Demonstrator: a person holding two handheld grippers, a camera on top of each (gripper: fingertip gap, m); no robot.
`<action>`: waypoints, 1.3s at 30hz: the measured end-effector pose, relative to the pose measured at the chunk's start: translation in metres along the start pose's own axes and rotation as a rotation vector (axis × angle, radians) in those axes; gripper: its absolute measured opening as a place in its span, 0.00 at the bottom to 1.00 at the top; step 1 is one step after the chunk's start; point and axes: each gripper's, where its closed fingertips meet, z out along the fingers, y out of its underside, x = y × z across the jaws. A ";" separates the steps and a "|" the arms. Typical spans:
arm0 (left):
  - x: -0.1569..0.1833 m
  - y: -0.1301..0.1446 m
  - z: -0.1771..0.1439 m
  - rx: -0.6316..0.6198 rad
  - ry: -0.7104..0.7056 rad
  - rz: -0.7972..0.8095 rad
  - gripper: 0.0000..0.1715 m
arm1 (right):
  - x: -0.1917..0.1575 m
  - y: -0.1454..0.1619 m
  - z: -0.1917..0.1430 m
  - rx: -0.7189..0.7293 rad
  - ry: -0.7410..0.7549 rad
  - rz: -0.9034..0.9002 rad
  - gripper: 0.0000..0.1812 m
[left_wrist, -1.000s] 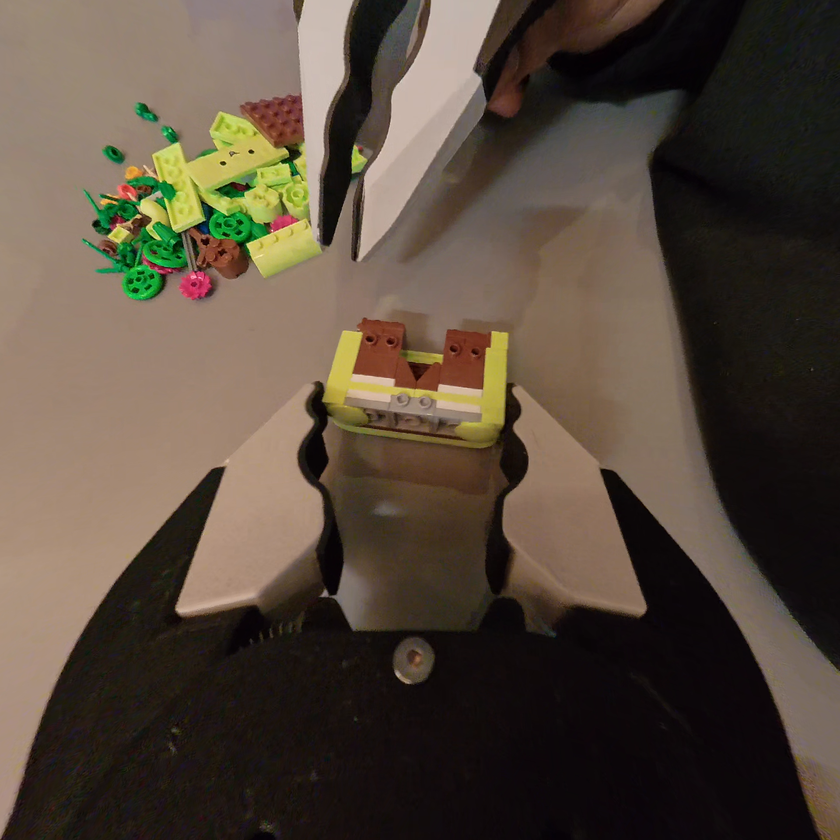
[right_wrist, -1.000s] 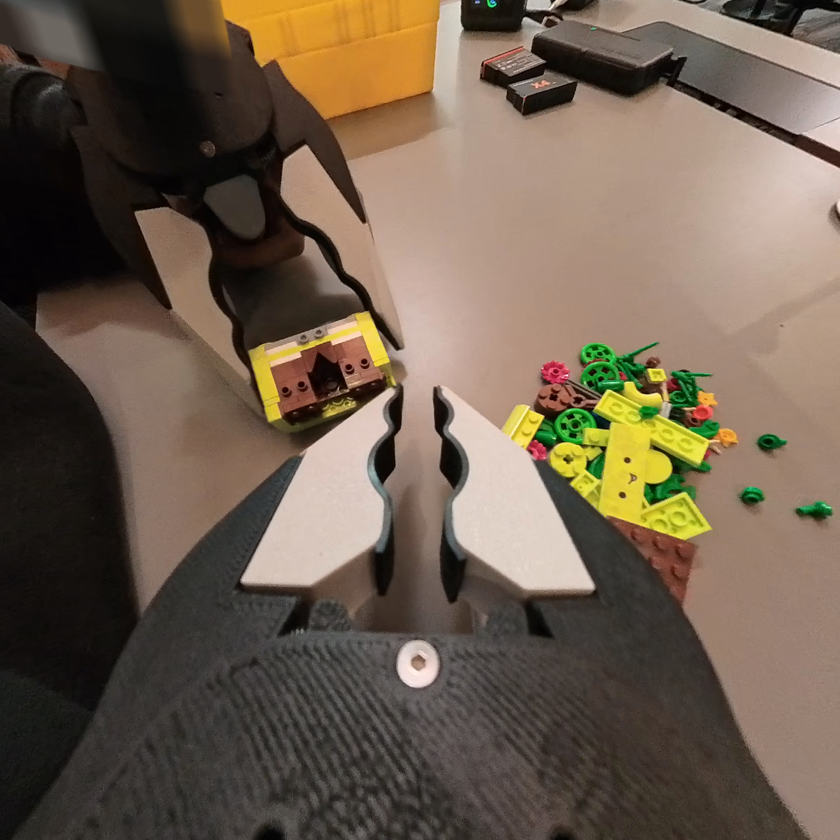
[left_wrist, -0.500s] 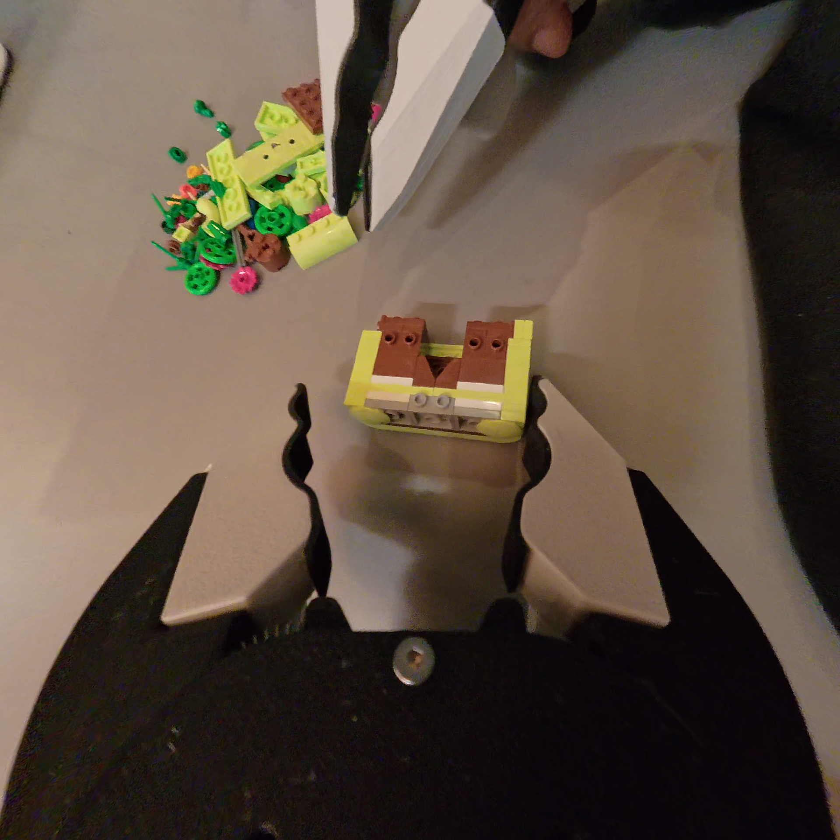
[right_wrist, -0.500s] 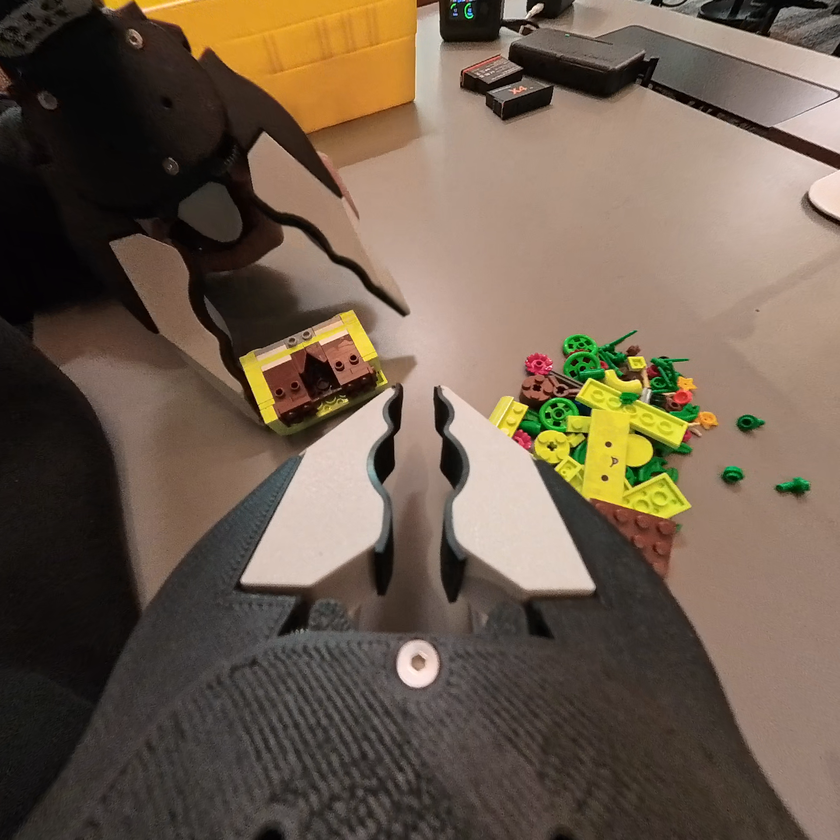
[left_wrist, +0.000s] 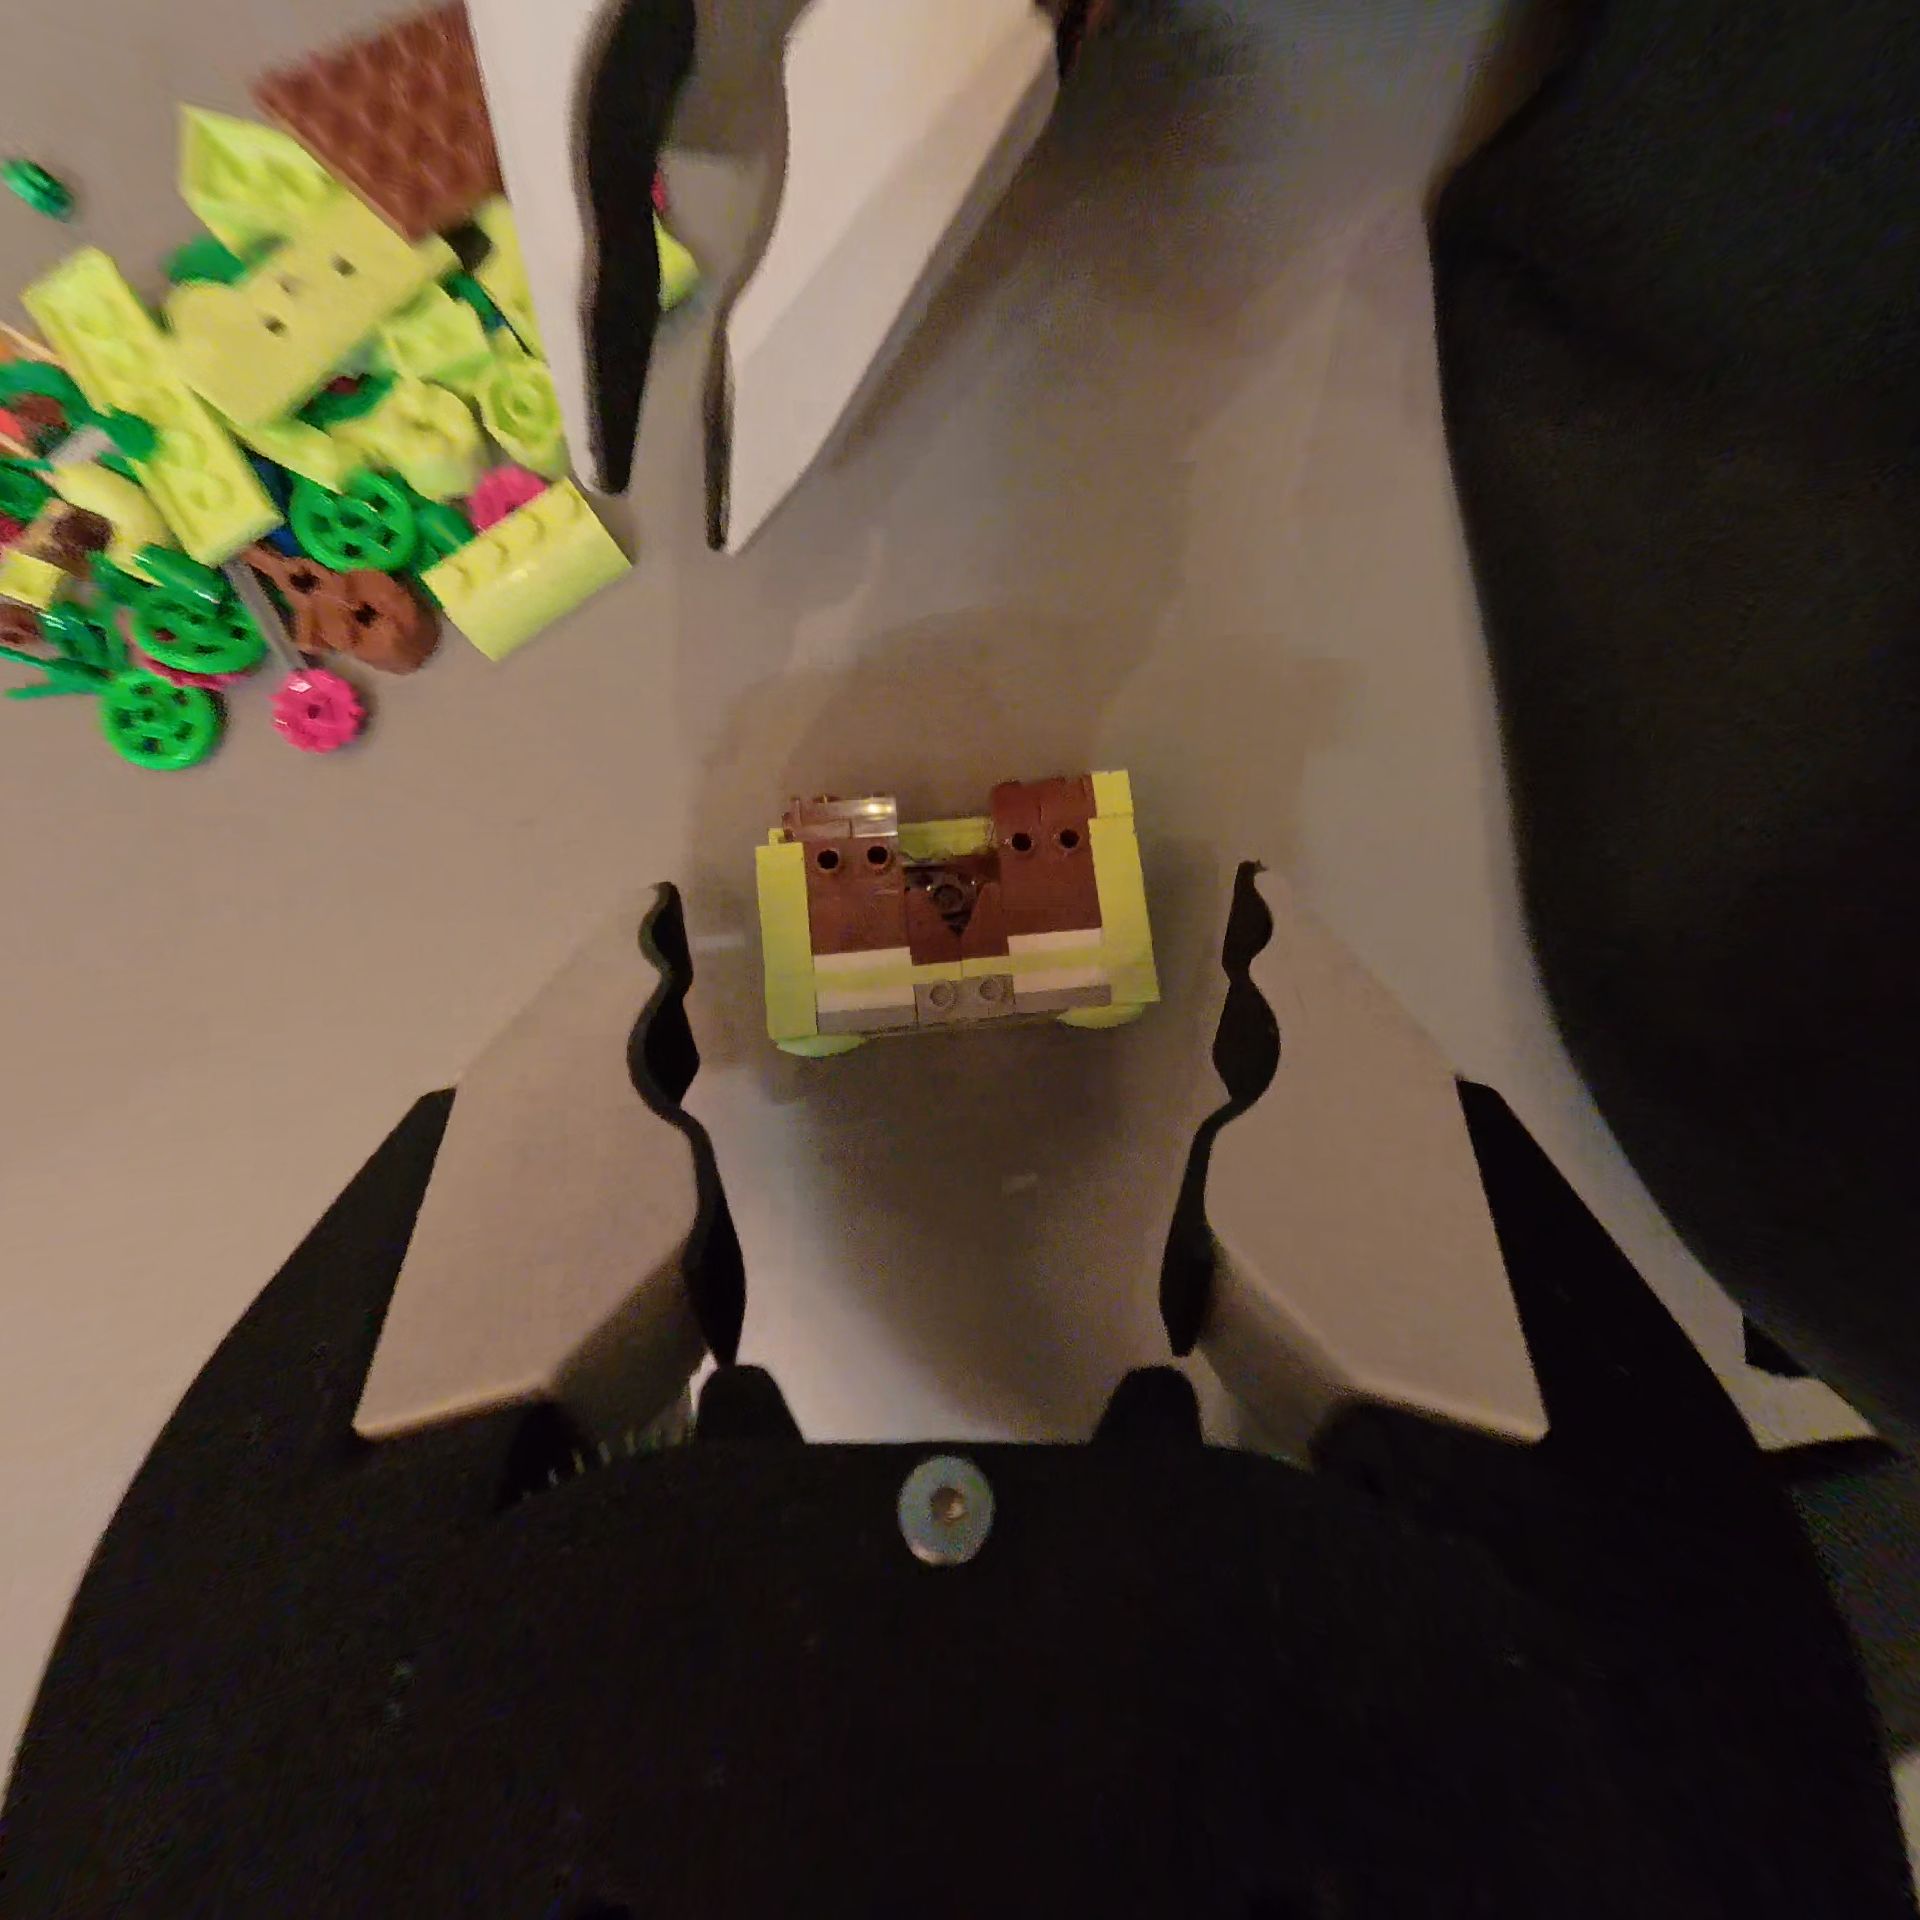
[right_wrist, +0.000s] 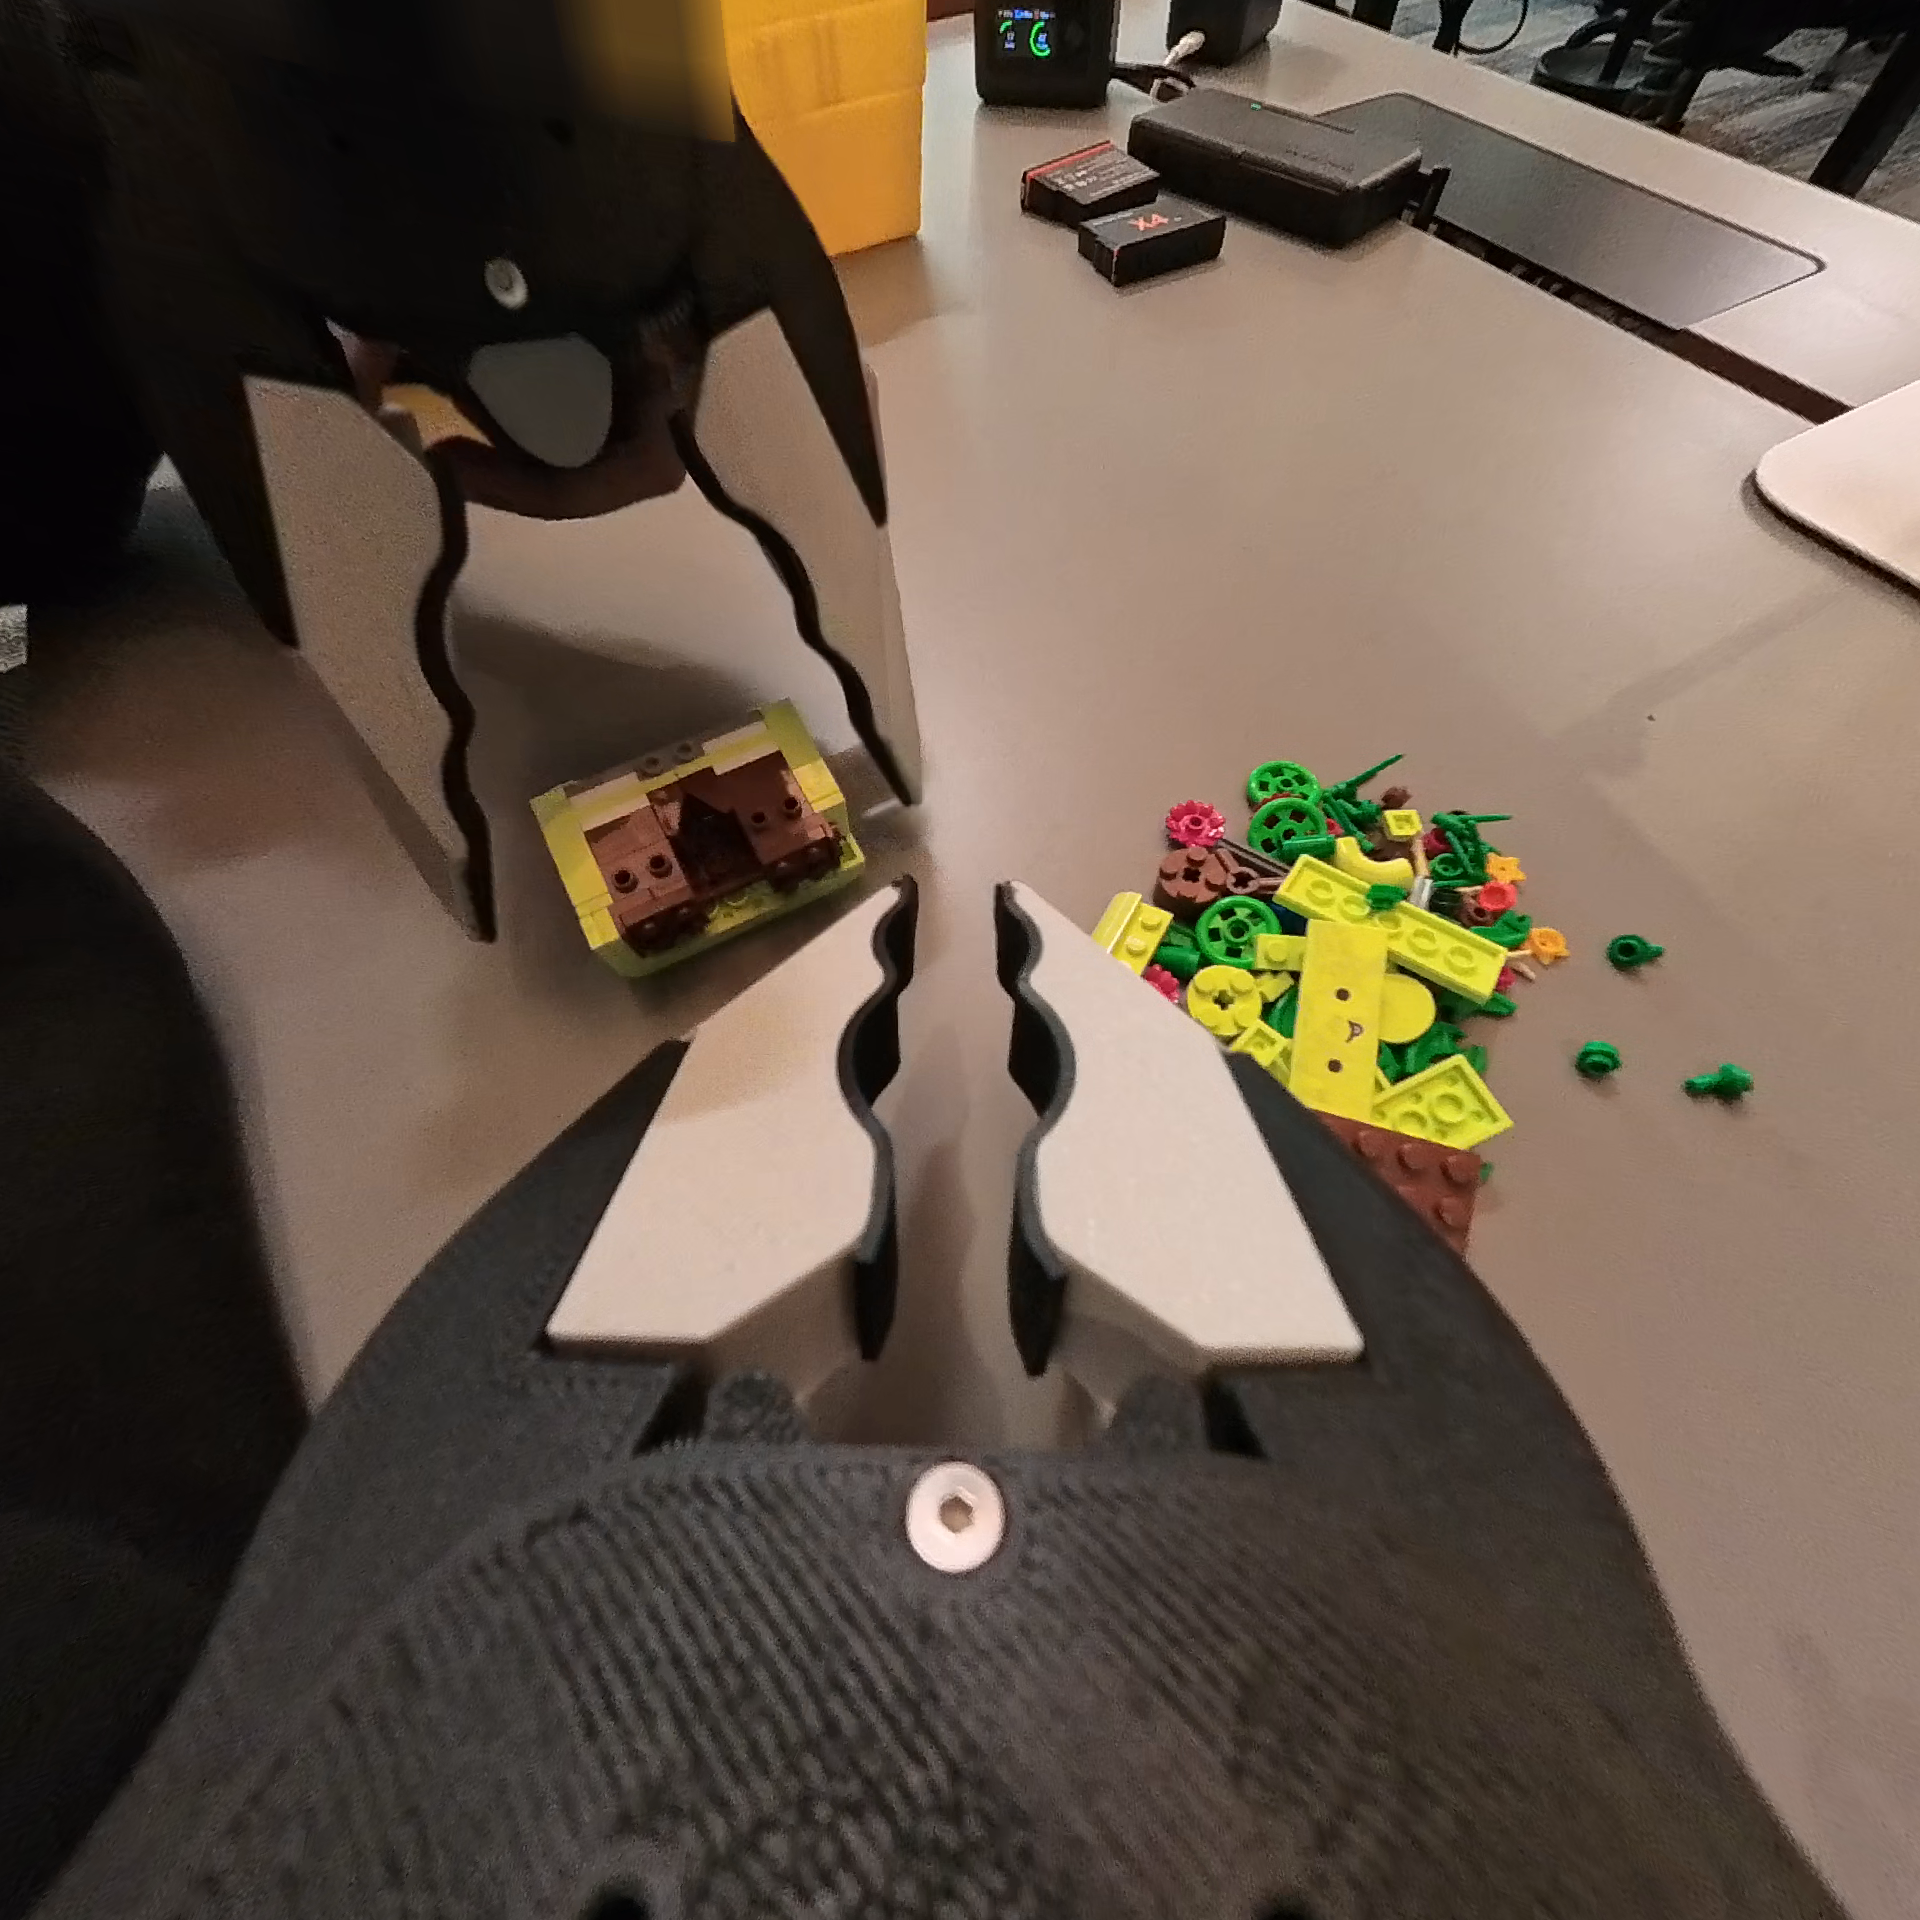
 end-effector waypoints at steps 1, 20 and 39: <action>-0.001 0.004 0.003 -0.037 0.002 0.005 0.57 | 0.000 0.001 0.000 -0.001 -0.001 0.003 0.08; -0.052 0.003 -0.016 0.432 -0.276 -0.539 0.44 | -0.021 -0.012 0.001 0.074 -0.082 -0.010 0.09; -0.047 0.008 -0.005 0.300 -0.382 -0.382 0.45 | -0.036 0.005 0.029 -0.075 -0.118 -0.212 0.09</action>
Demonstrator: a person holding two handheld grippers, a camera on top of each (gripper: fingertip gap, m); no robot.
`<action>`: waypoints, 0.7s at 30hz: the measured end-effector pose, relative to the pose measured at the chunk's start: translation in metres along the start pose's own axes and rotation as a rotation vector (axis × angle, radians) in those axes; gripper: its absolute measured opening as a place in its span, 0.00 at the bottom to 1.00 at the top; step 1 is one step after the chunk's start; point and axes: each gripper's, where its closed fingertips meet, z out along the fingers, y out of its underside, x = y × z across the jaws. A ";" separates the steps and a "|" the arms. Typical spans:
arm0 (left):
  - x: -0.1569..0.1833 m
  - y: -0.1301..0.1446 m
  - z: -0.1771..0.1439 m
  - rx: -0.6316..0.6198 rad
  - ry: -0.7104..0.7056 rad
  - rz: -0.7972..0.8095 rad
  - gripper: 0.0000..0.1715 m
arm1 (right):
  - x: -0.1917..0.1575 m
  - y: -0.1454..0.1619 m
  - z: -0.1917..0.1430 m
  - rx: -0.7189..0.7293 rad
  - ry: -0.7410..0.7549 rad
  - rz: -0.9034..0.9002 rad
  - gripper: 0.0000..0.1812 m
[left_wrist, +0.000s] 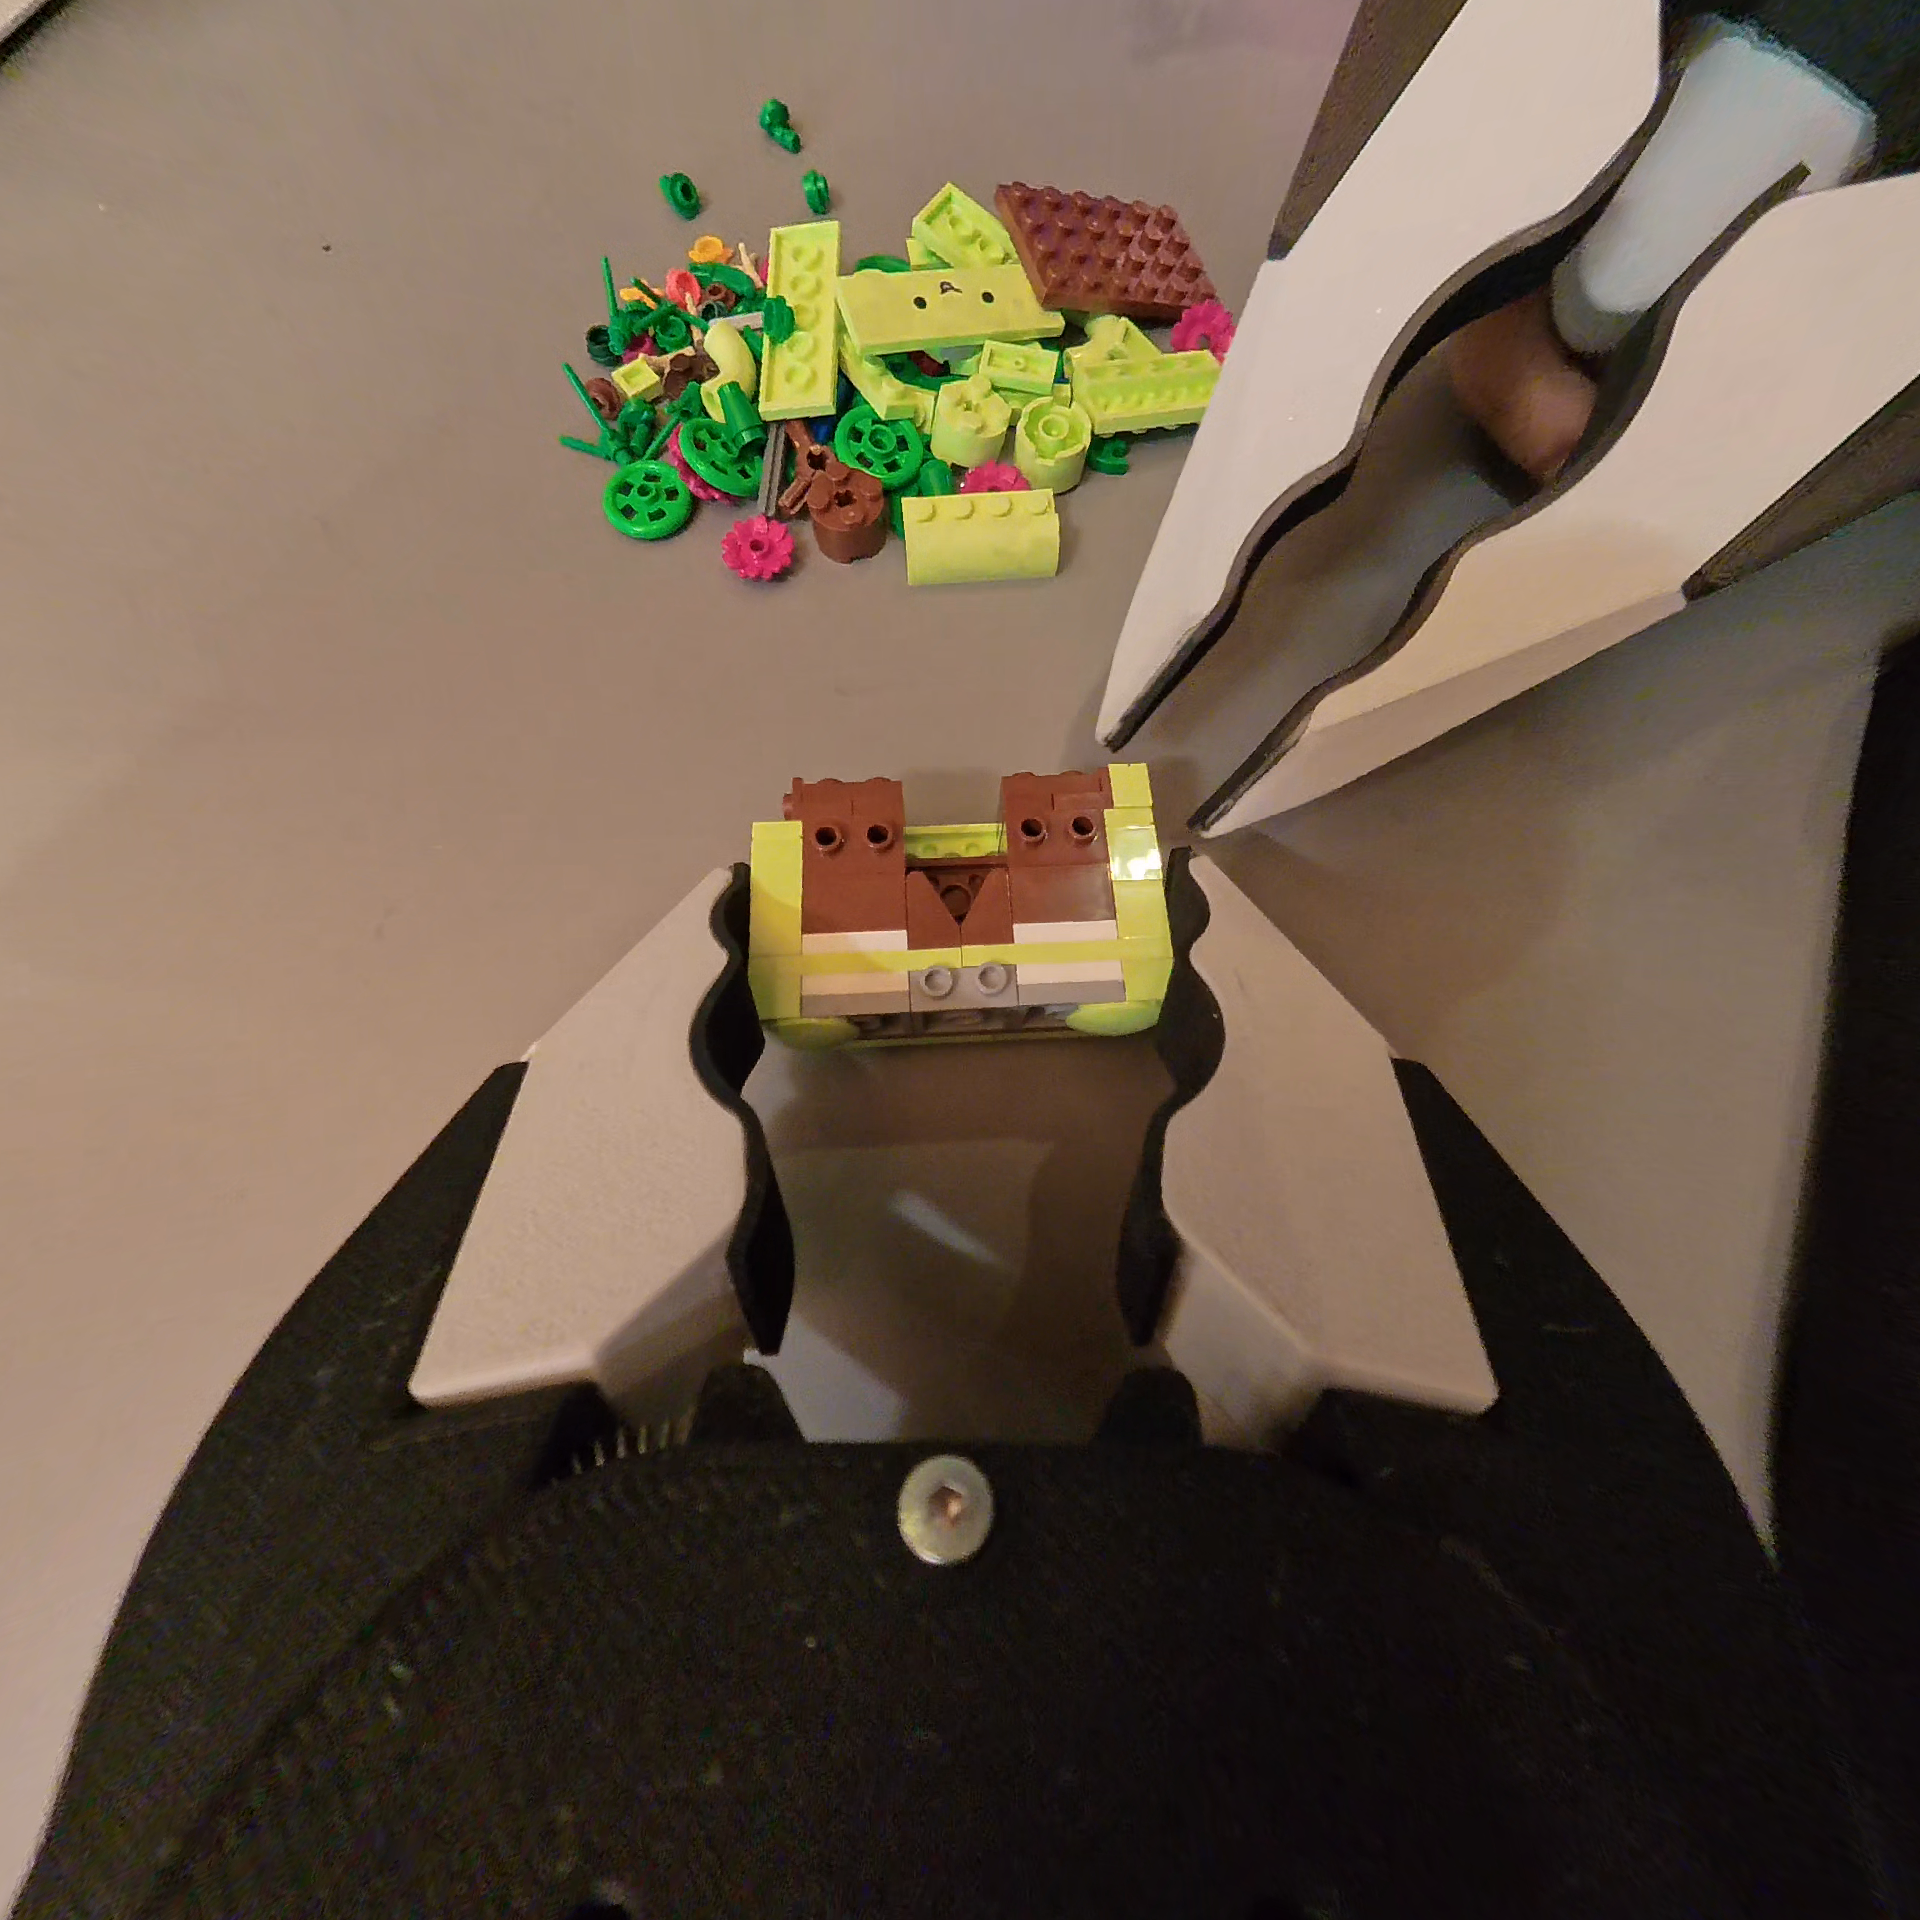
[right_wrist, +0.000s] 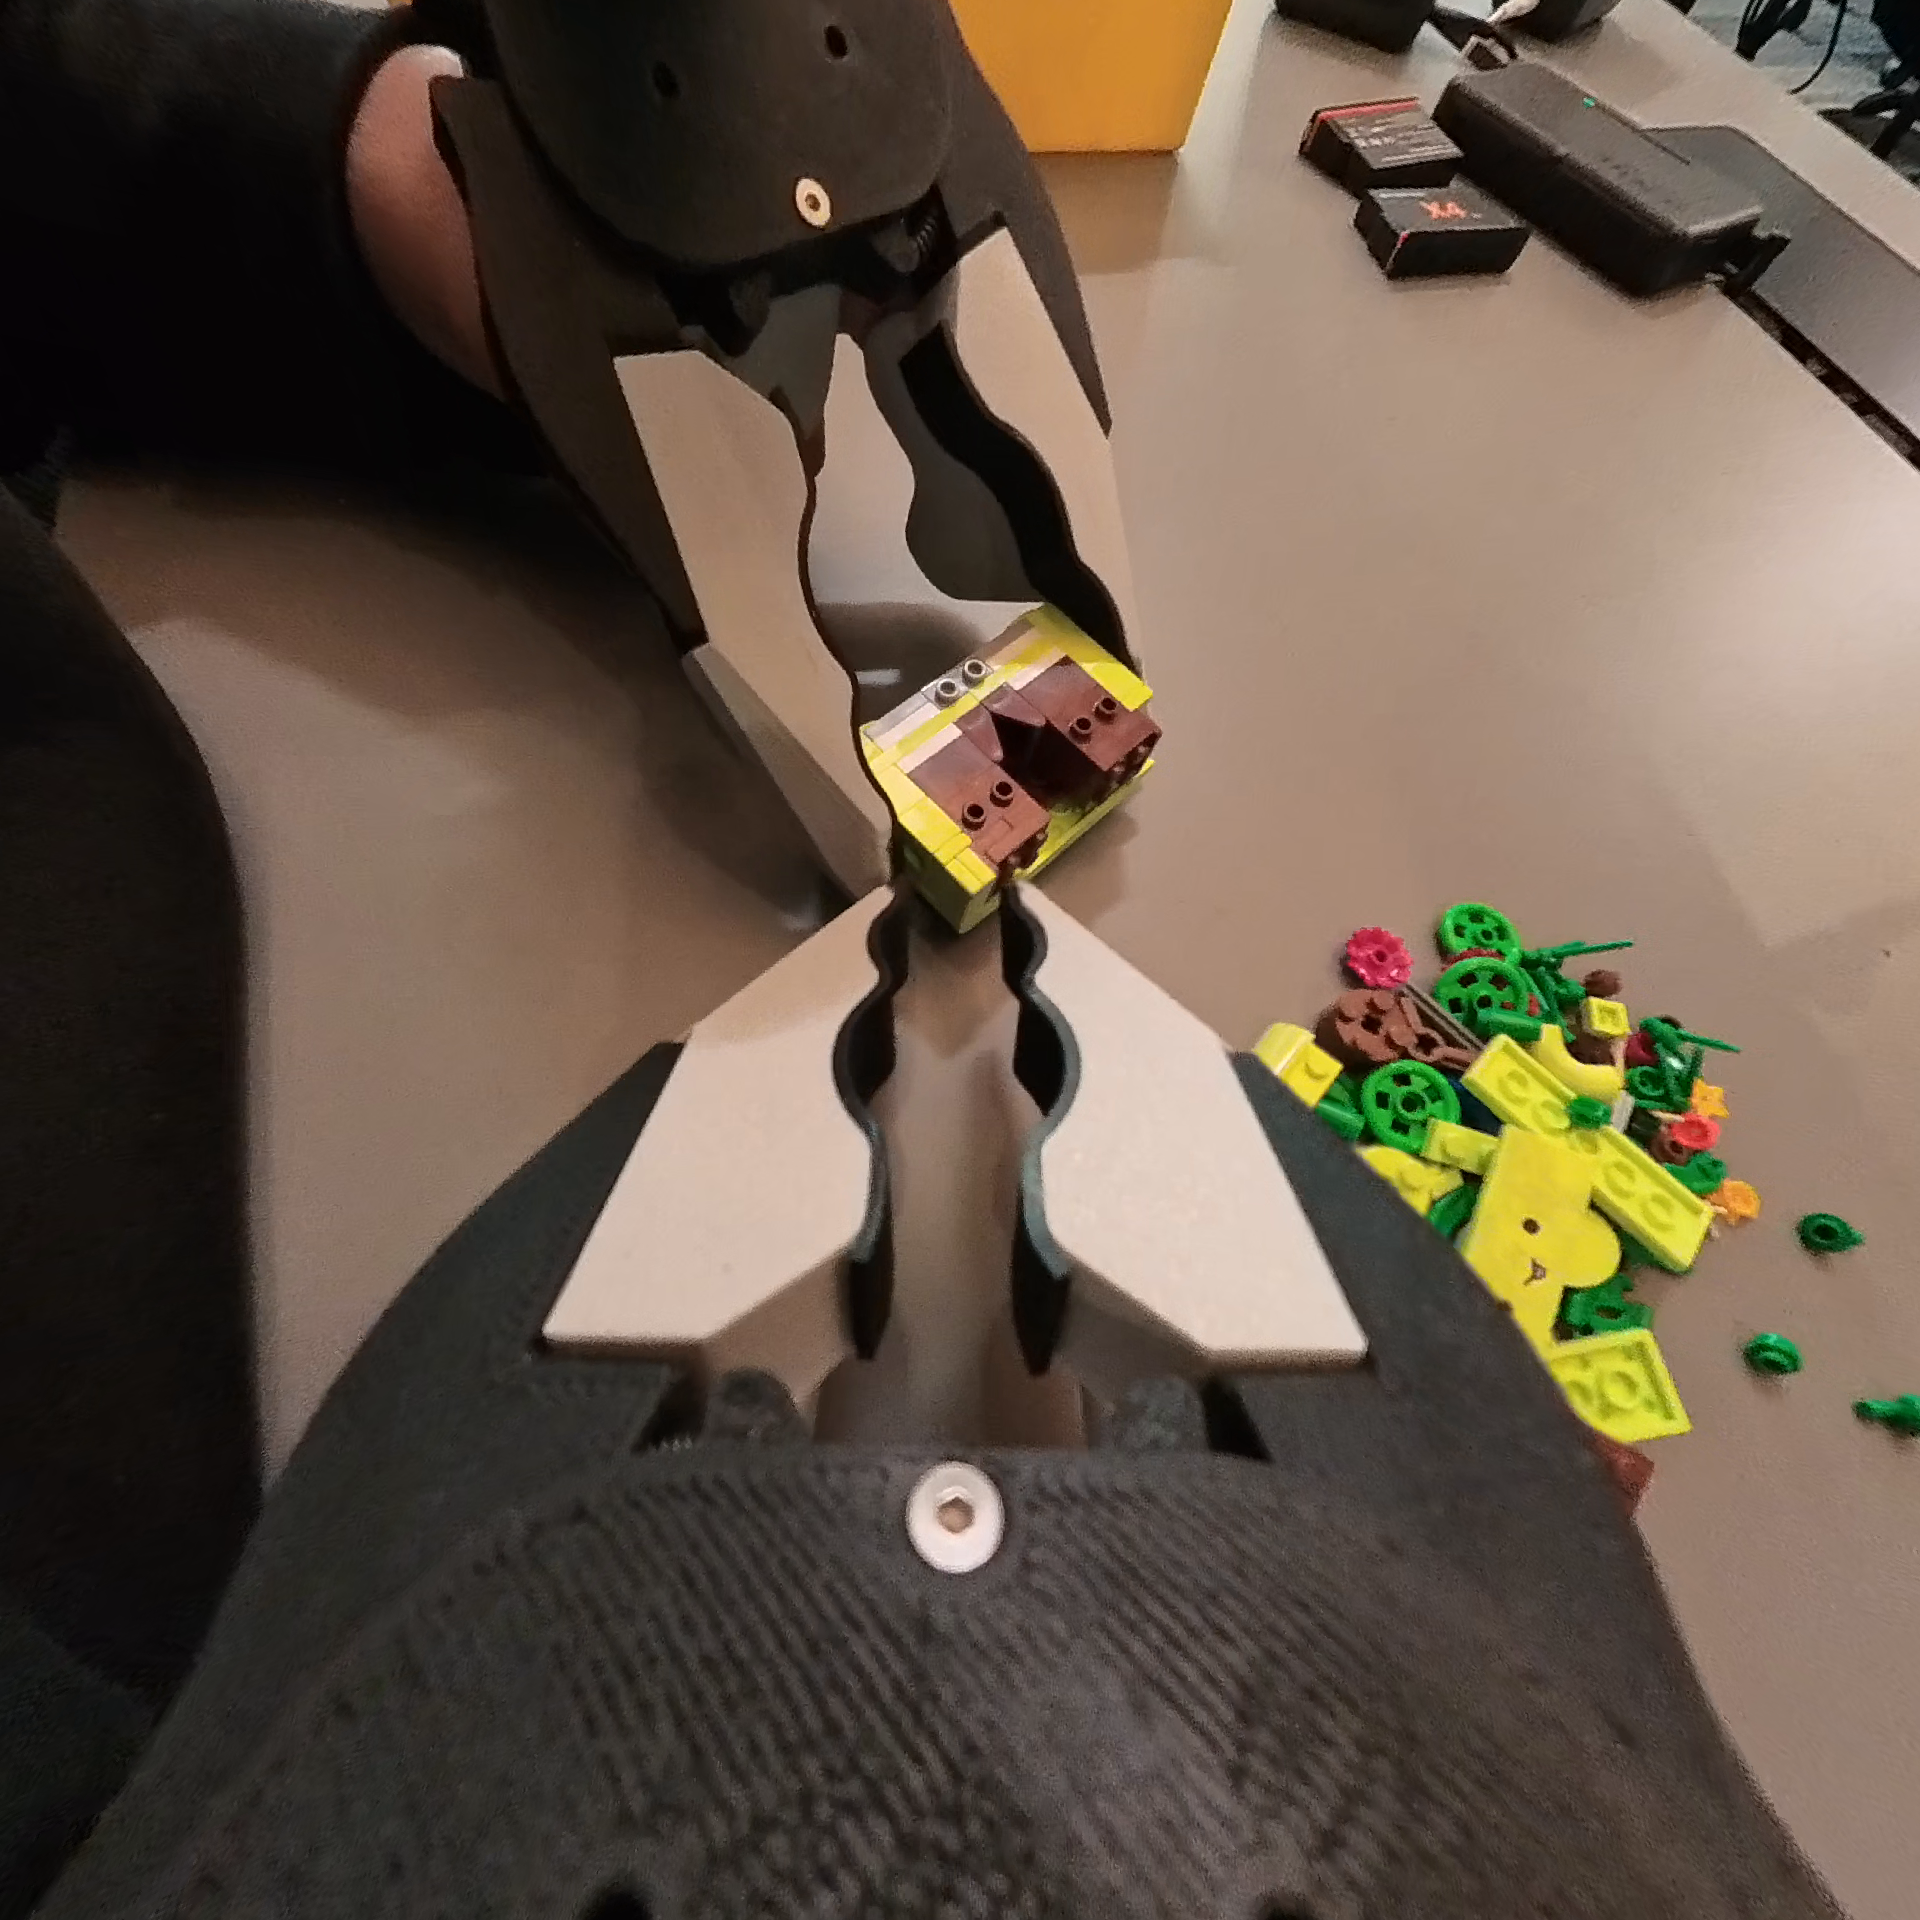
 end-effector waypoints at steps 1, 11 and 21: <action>0.000 0.000 0.000 0.000 0.001 -0.001 0.45 | 0.000 0.000 0.001 -0.002 -0.003 -0.007 0.09; 0.000 0.000 0.000 -0.001 0.004 -0.004 0.45 | 0.002 -0.003 0.003 0.010 -0.023 -0.005 0.04; 0.000 0.000 0.002 -0.007 -0.010 -0.031 0.45 | 0.004 0.002 0.003 -0.012 0.039 -0.120 0.04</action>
